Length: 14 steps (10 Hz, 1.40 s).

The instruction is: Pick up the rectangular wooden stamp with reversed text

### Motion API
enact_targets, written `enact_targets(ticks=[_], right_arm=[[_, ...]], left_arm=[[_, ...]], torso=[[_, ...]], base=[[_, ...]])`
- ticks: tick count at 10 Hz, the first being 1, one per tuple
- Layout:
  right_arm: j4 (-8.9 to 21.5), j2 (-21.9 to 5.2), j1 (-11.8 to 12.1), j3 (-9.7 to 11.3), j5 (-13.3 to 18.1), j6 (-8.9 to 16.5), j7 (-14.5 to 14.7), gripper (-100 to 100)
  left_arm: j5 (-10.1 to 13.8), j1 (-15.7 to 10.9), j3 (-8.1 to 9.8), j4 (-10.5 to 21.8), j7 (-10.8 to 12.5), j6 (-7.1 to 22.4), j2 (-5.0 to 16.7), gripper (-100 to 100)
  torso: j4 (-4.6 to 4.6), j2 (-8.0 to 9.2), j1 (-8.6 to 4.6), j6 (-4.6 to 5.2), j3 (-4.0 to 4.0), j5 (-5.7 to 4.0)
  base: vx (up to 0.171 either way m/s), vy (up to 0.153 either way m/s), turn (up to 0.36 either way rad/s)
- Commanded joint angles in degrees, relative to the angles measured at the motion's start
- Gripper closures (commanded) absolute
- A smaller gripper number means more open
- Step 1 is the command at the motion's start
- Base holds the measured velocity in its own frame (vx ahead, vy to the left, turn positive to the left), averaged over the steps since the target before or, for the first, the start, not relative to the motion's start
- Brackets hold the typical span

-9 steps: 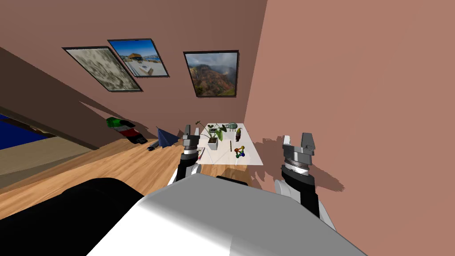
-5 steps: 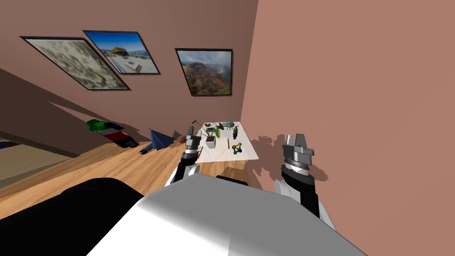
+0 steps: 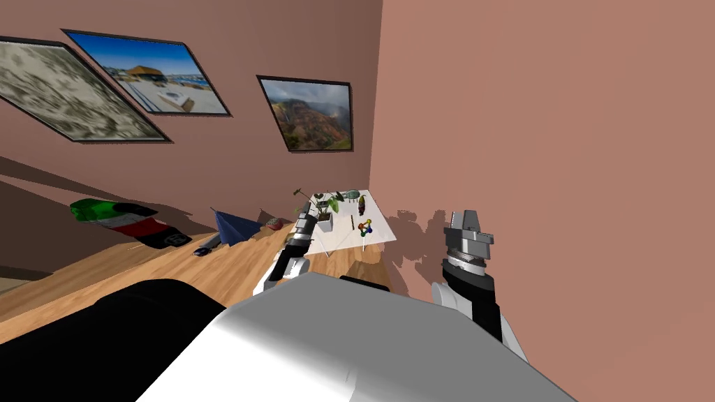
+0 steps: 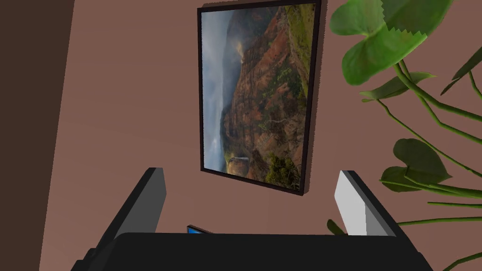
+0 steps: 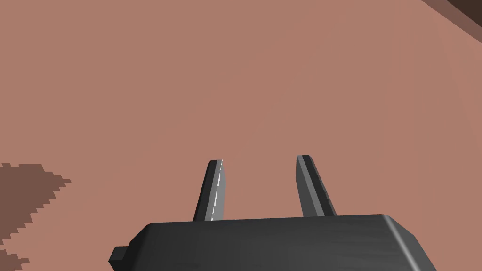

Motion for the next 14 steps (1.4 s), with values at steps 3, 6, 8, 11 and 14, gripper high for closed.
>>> enact_targets(ticks=[3,6,8,11,14], right_arm=[[0.0,0.0,0.0,0.0,0.0,0.0,0.0,0],[0.0,0.0,0.0,0.0,0.0,0.0,0.0,0],[0.0,0.0,0.0,0.0,0.0,0.0,0.0,0],[0.0,0.0,0.0,0.0,0.0,0.0,0.0,0],[0.0,0.0,0.0,0.0,0.0,0.0,0.0,0]], left_arm=[[5.1,-0.4,-1.20,5.2,-3.5,4.9,4.6,-100],[5.1,-0.4,-1.20,5.2,-3.5,4.9,4.6,-100],[5.1,-0.4,-1.20,5.2,-3.5,4.9,4.6,-100],[5.1,-0.4,-1.20,5.2,-3.5,4.9,4.6,-100],[6.4,-0.4,-1.28,6.7,-4.5,6.5,5.8,-100]], torso=[[-0.08,-0.32,-0.05,-0.02,-0.19,-0.01],[-0.07,-0.28,0.05,-0.04,-0.17,0.01],[-0.06,-0.26,0.05,-0.04,-0.16,0.01],[-0.06,-0.27,0.03,-0.04,-0.16,0.00],[-0.07,-0.30,0.09,0.00,-0.18,0.02]], base=[[0.028,-0.033,-0.099],[0.006,-0.008,-0.024],[0.007,-0.009,-0.025],[0.001,-0.001,-0.004],[0.009,0.015,-0.123]])
